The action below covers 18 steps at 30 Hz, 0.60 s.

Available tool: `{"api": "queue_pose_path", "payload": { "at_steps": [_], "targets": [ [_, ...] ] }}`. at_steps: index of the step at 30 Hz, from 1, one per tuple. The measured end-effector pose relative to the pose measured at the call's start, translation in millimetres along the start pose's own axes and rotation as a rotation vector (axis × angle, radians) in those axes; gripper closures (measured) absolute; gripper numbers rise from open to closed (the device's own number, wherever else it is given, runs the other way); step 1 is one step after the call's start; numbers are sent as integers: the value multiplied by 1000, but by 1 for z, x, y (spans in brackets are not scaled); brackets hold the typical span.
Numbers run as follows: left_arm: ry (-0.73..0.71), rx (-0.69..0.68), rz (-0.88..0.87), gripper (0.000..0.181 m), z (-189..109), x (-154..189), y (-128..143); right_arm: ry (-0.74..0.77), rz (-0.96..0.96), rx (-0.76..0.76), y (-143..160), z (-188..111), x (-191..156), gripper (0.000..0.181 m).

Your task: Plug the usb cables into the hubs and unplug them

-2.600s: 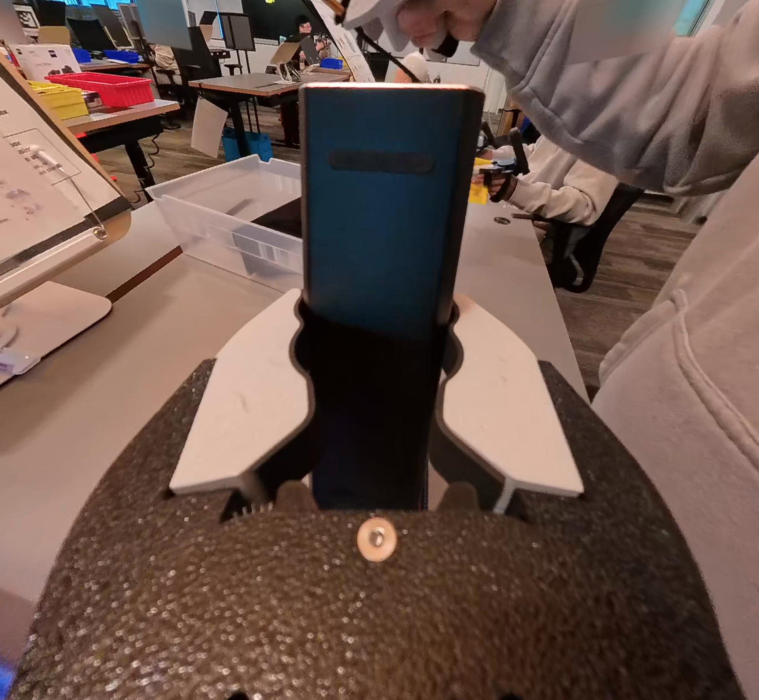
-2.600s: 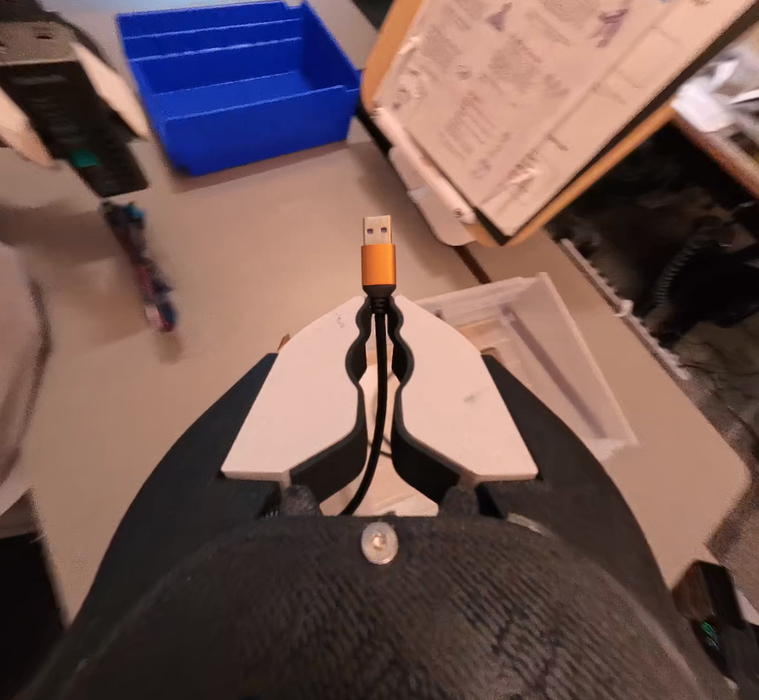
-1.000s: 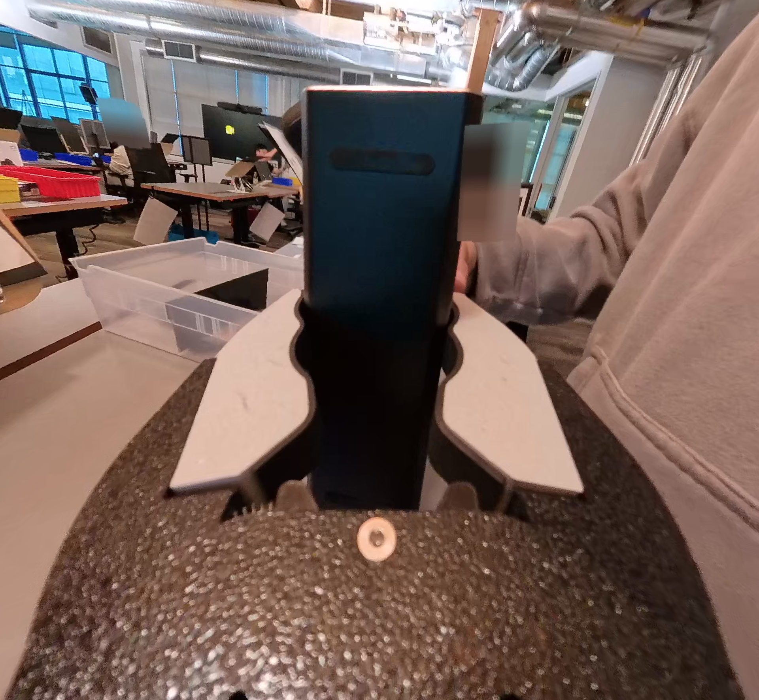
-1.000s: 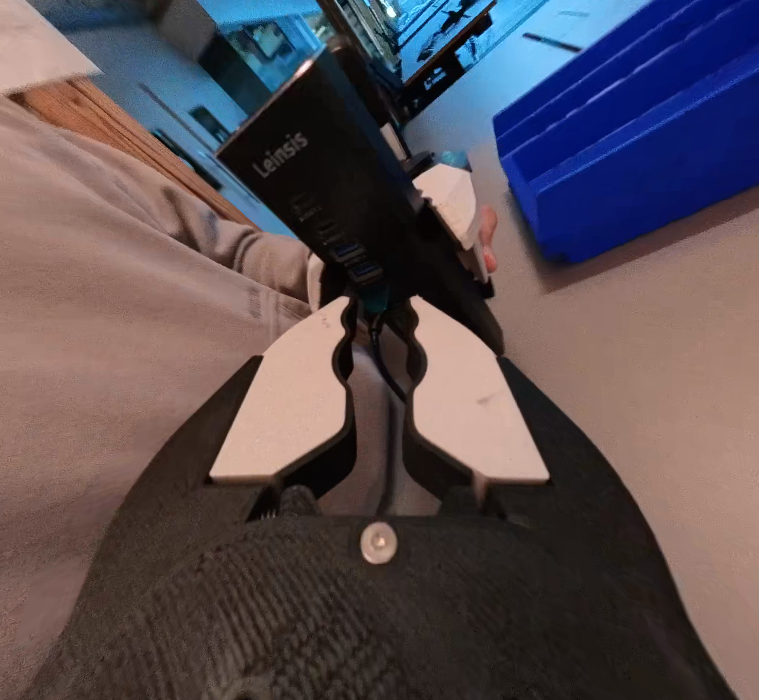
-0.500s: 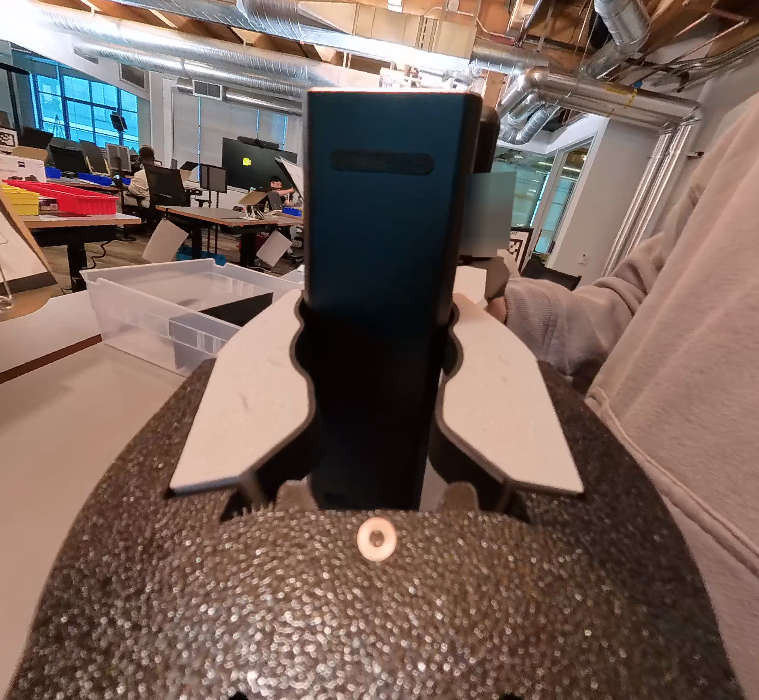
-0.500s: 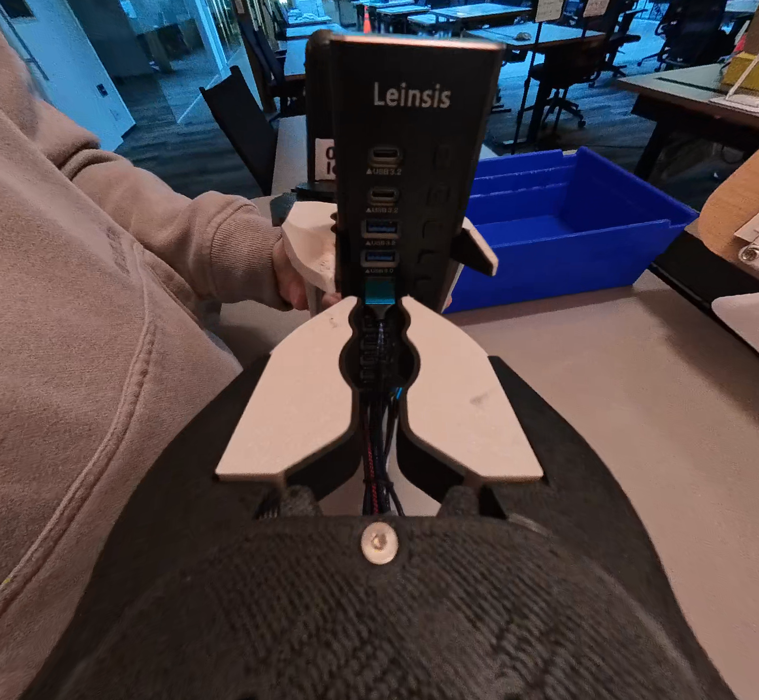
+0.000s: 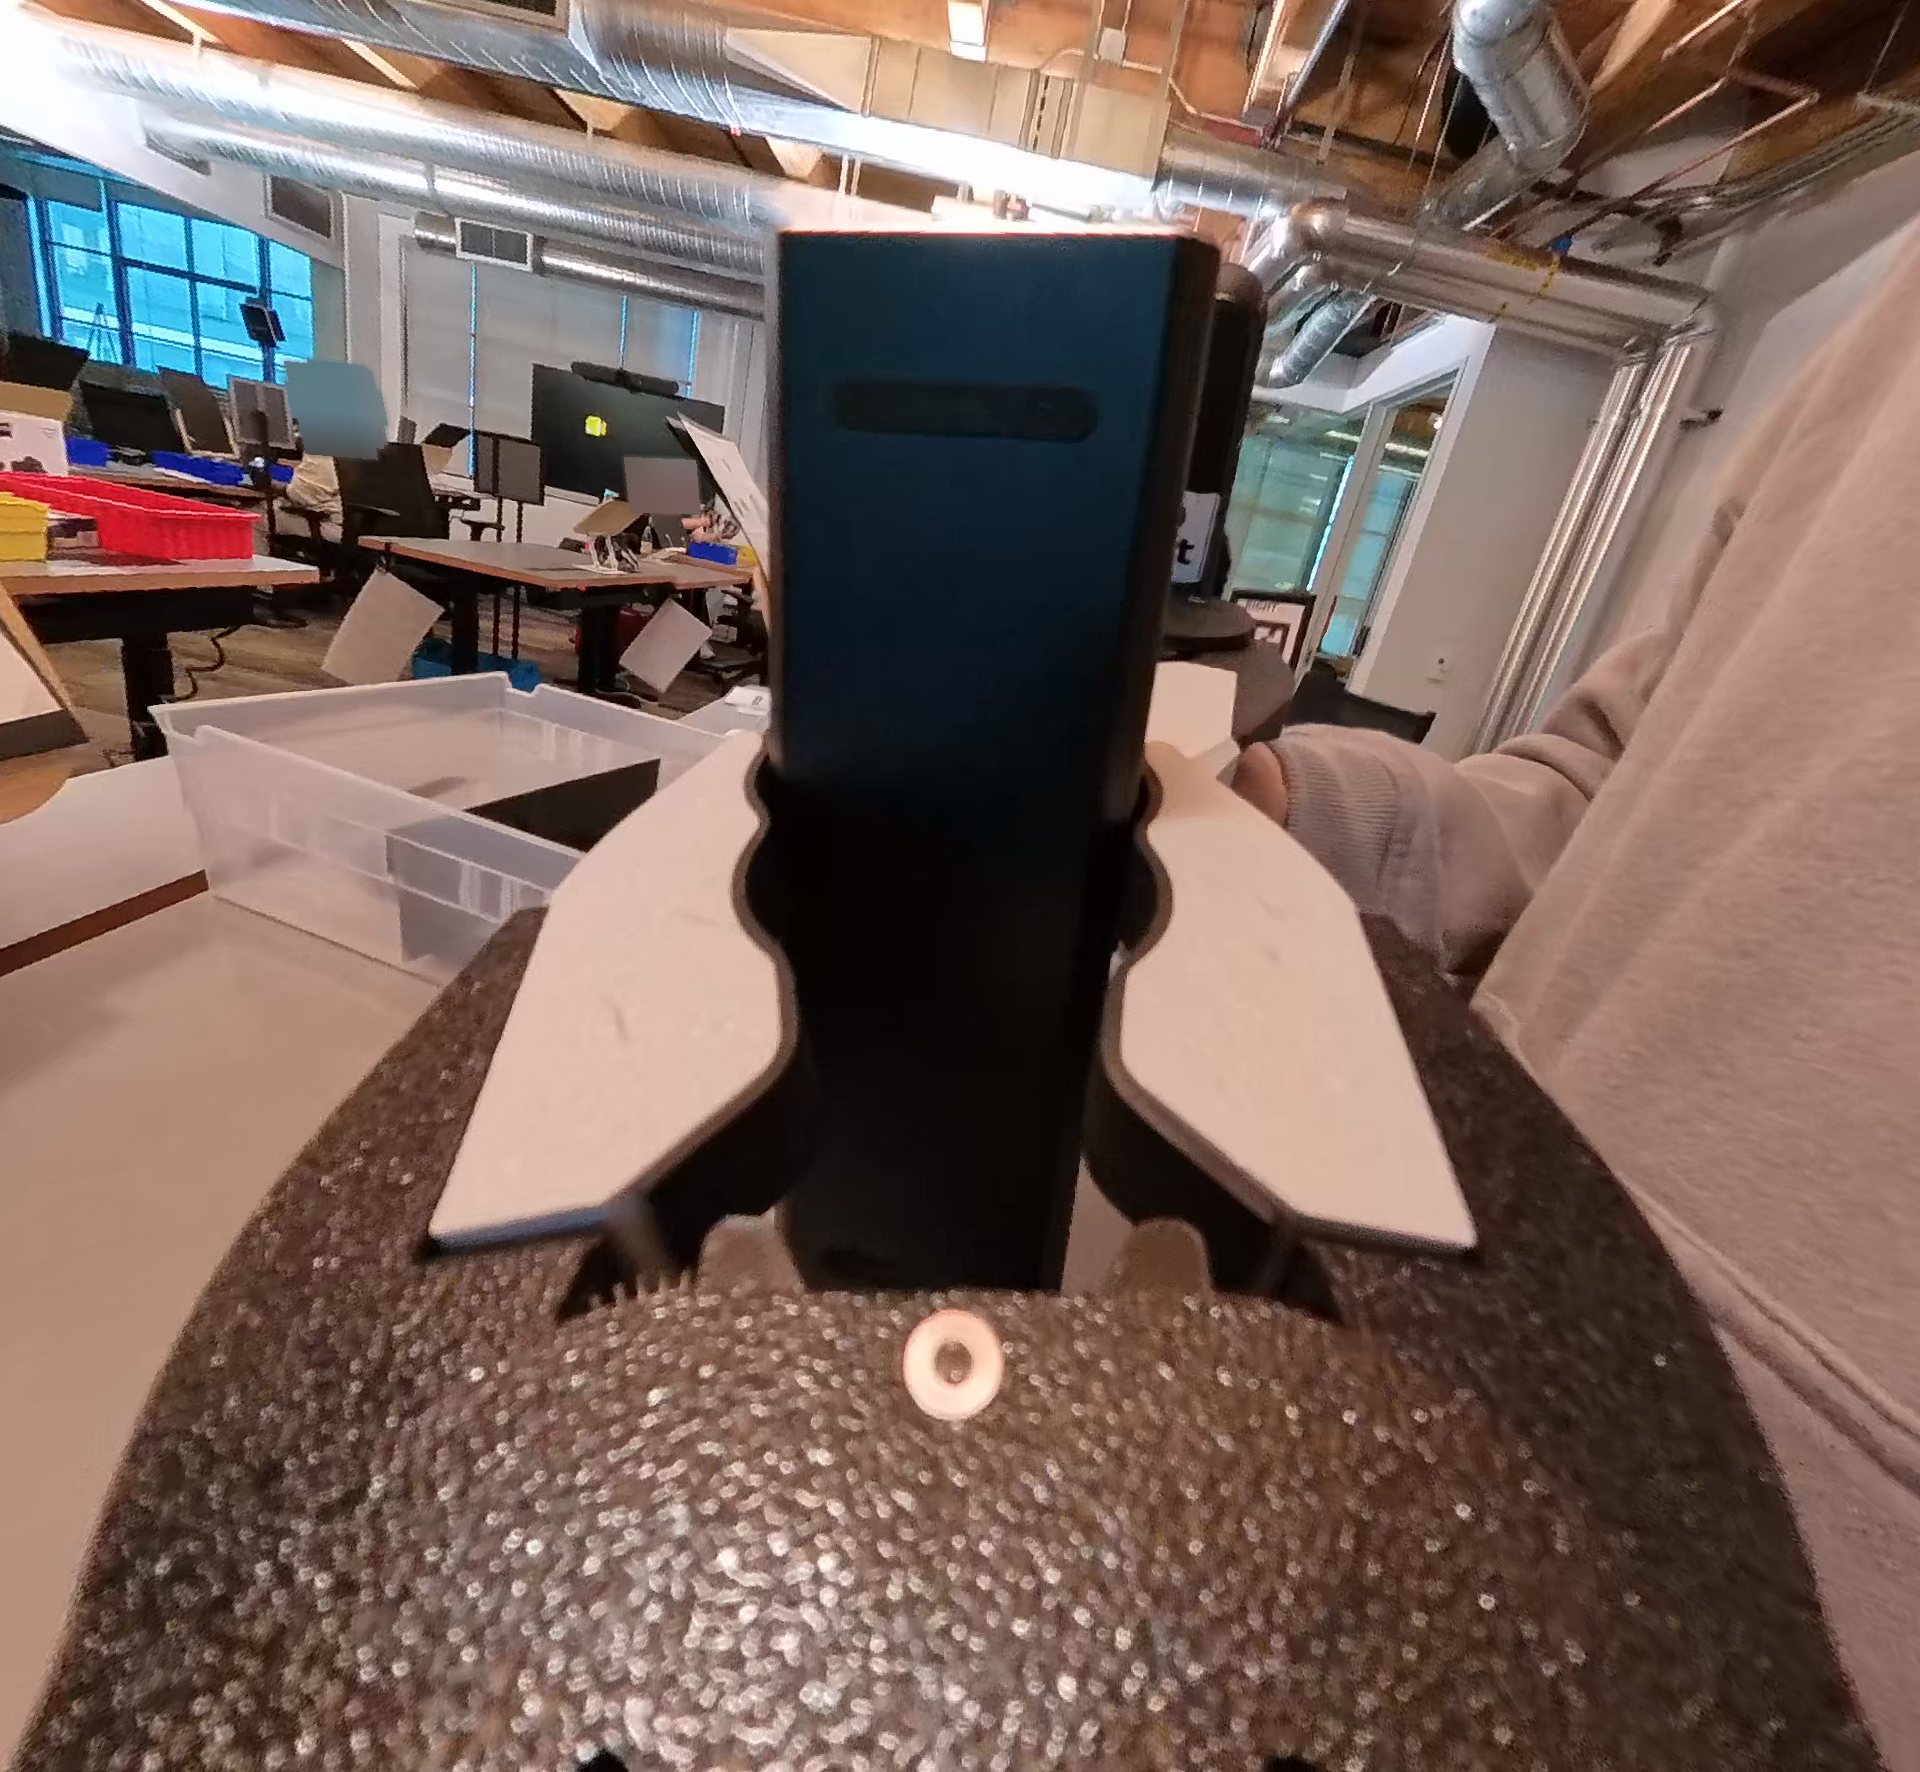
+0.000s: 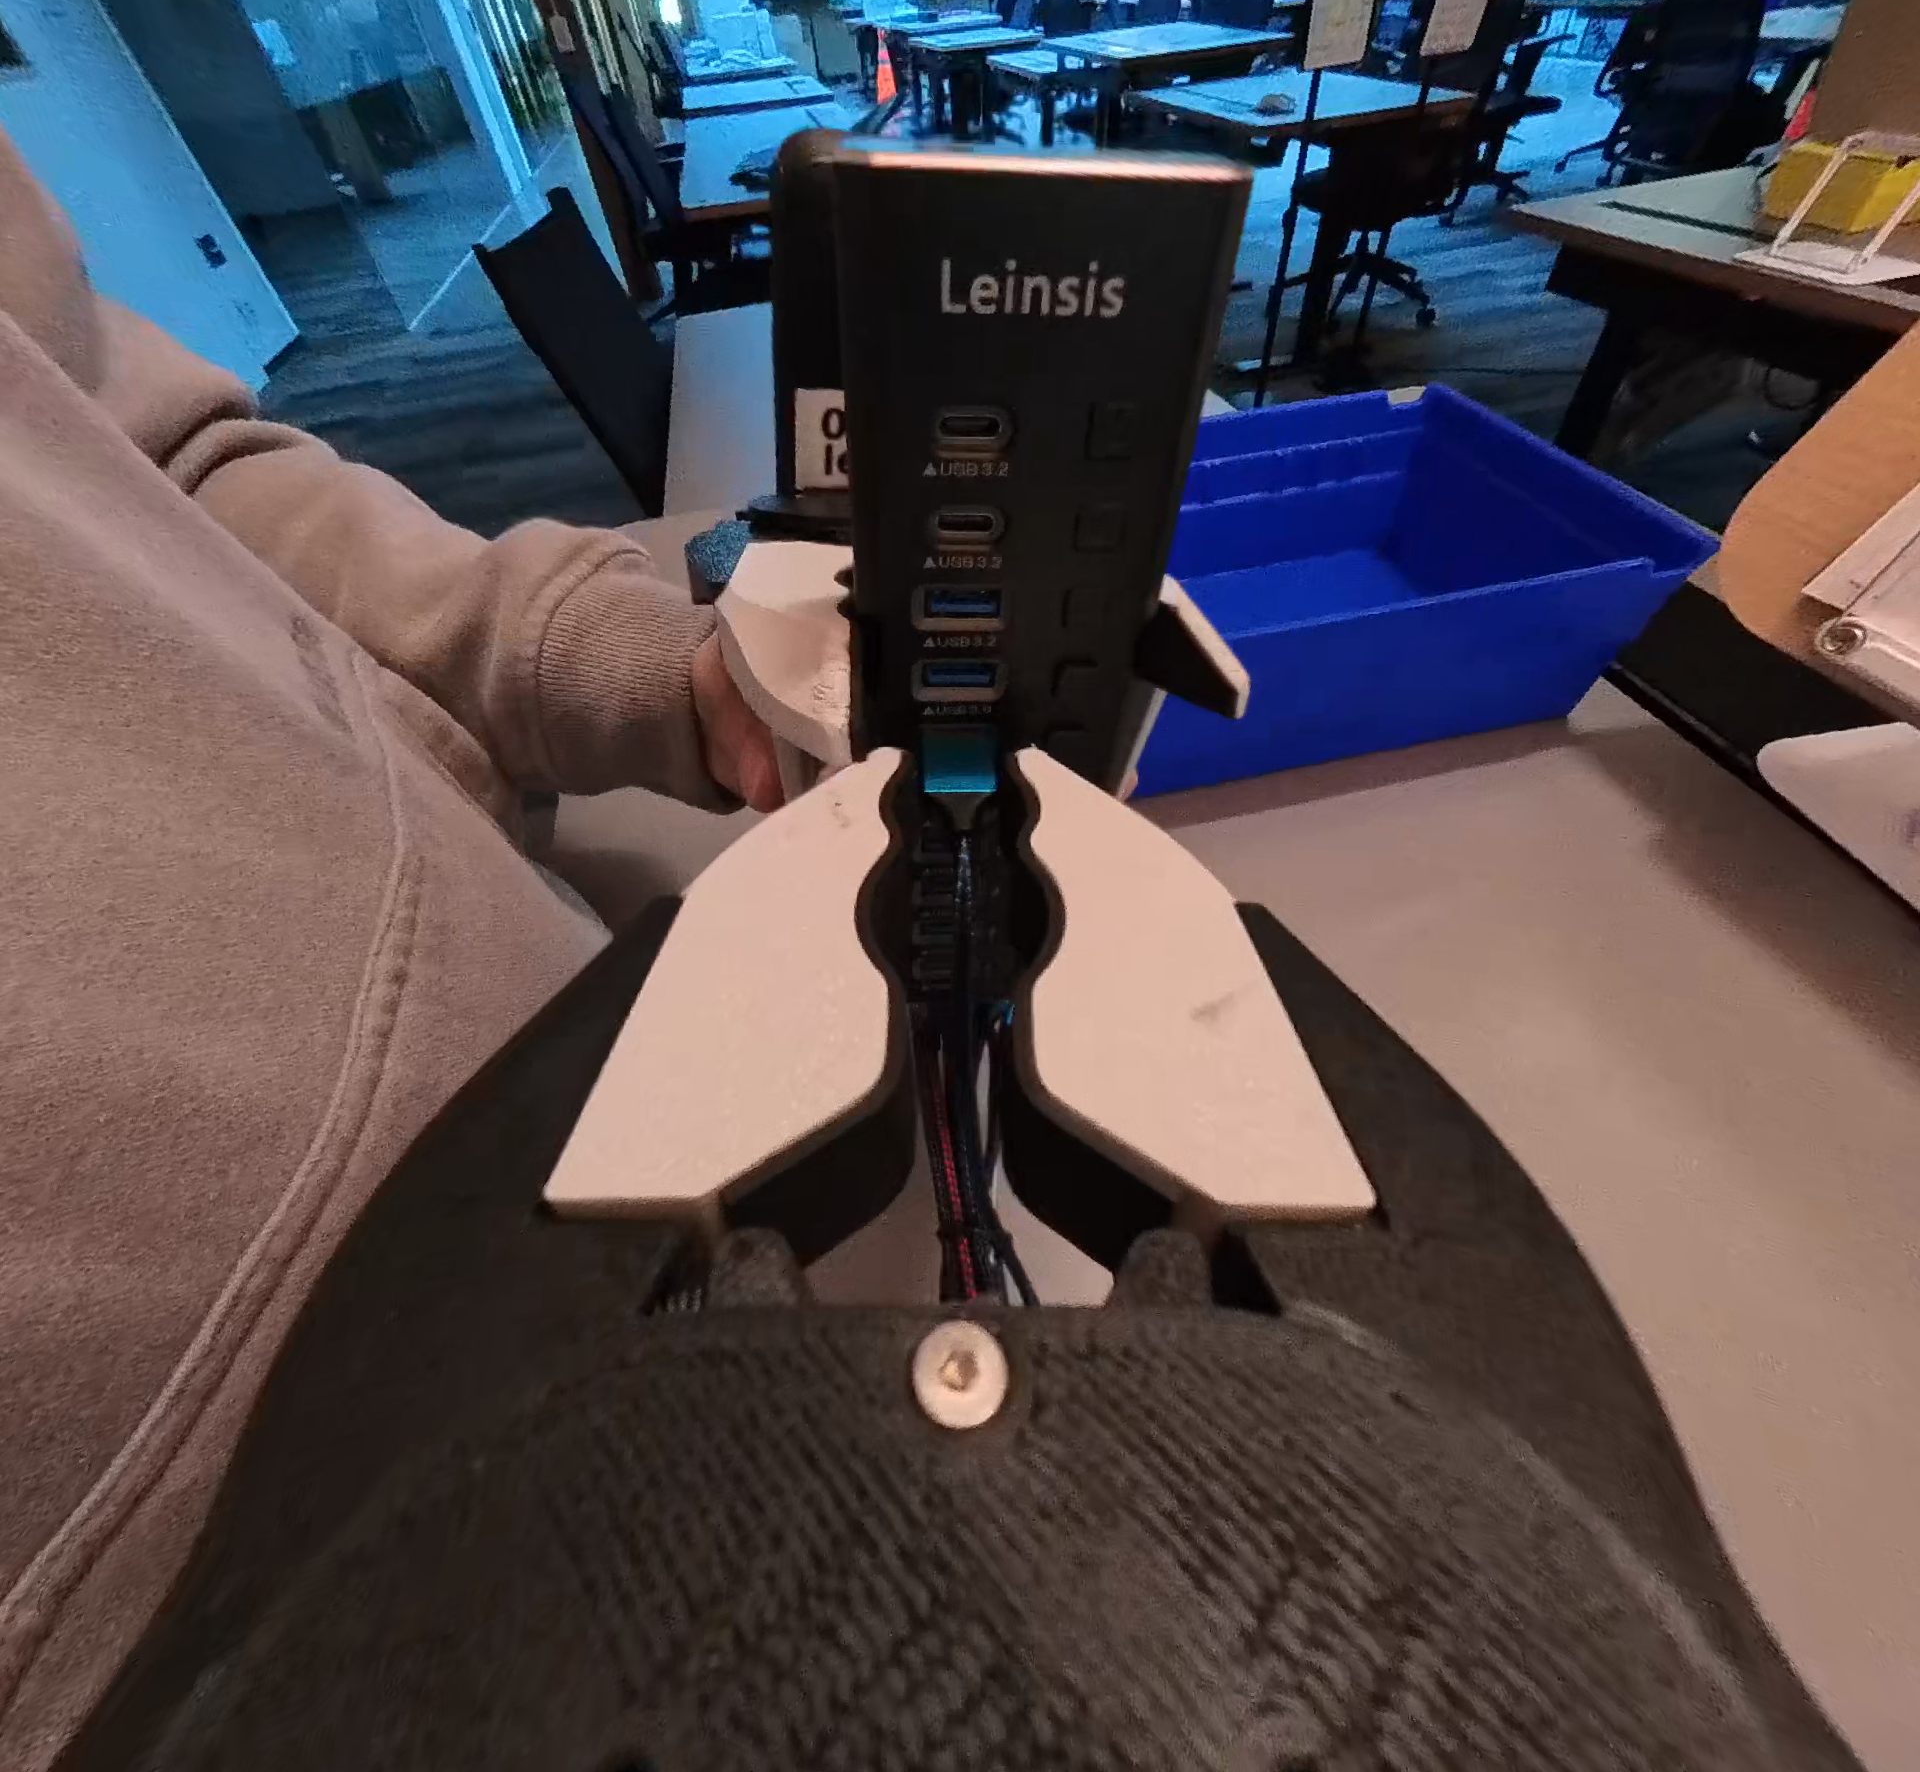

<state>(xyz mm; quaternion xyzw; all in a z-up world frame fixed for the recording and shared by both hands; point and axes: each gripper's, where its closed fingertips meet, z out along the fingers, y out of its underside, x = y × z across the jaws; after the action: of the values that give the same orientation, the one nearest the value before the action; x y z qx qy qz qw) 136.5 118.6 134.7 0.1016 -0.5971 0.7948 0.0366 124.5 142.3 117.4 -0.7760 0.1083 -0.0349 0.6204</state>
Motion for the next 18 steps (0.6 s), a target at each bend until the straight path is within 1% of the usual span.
{"api": "queue_pose_path", "payload": {
  "at_steps": [7, 10, 11, 12, 13, 15, 17, 18],
  "targets": [
    [18, -3, 8, 120, 3, 4, -1, 1, -17, -85, 0, -5, -3, 166],
    [28, -21, 21, 120, 7, 8, 0, -3, -57, -135, 0, -12, -6, 166],
    [8, -11, 20, 119, 4, 4, -2, 1, -55, -151, 1, -16, -5, 166],
    [-31, 37, 0, 119, -7, -5, -10, 84, -76, -181, 4, -30, 10, 166],
    [-68, 75, -13, 119, -23, -16, -19, 175, -102, -216, 9, -53, 28, 166],
    [-133, 29, 39, 119, -45, -29, -27, 207, -20, -208, 14, -100, 47, 166],
    [-138, -10, 83, 120, -52, -28, -34, 321, -9, -201, 14, -146, 75, 166],
    [-133, -16, 96, 120, -52, -26, -37, 350, -16, -180, 7, -165, 85, 167]
  ]
}}
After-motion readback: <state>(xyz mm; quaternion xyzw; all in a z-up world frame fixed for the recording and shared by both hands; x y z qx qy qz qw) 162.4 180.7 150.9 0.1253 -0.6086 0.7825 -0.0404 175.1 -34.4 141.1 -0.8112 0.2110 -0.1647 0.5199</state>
